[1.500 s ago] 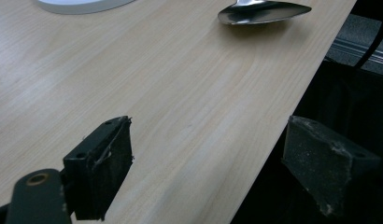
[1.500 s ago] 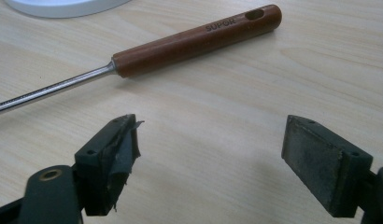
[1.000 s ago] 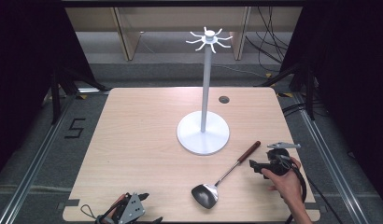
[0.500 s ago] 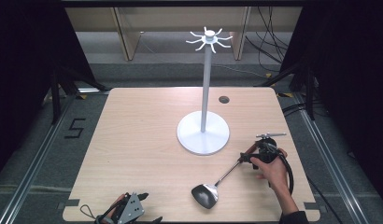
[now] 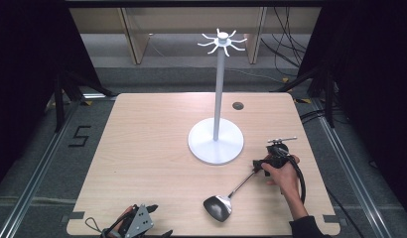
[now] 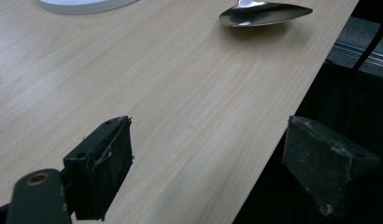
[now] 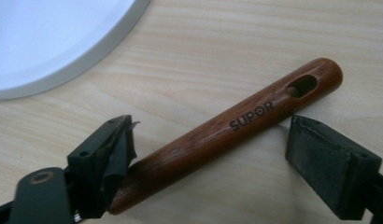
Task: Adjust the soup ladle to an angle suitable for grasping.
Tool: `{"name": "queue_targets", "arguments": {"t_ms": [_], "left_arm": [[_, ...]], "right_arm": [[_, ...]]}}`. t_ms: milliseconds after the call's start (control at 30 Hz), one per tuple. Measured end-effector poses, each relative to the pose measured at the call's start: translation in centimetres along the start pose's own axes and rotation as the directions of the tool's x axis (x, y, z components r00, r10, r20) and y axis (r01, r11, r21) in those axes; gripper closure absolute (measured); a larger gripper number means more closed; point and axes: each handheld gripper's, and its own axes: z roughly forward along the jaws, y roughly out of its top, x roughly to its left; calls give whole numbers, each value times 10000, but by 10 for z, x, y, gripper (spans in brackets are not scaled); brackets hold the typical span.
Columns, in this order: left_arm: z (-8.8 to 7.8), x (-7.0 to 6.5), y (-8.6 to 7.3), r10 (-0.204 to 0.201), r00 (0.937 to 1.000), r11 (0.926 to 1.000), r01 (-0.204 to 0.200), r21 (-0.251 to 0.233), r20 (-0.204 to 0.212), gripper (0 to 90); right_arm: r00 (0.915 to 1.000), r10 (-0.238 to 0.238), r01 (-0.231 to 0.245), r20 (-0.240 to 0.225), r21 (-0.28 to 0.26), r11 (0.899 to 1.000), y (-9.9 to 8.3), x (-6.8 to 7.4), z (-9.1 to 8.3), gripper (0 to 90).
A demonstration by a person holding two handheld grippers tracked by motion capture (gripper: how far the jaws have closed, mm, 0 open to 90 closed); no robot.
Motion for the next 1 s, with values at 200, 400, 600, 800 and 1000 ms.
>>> {"name": "queue_targets", "arguments": {"t_ms": [200, 400, 600, 800, 1000], "left_arm": [[1, -1, 0, -111, 9996, 9996, 104, -261, -247, 150], [2, -1, 0, -155, 9997, 9994, 150, -309, -178, 150], [1, 0, 0, 125, 9996, 9999, -128, -95, -257, 151], [2, 0, 1, 95, 9998, 9999, -97, -110, -159, 151], [2, 0, 1, 181, 9996, 9998, -183, -69, -194, 151]], "right_arm": [[9998, -10, -3, 195, 677, 9977, 13, 4, 3, 158], [9991, 367, -396, 218, 1519, 9876, 27, 7, 3, 235], [9981, 608, -597, 7, 1991, 9782, 38, 1, 3, 350], [9993, 257, -311, 265, 2259, 9737, 46, -2, 7, 454], [9993, 167, -251, 348, 2585, 9657, 51, 5, 8, 541]]}}
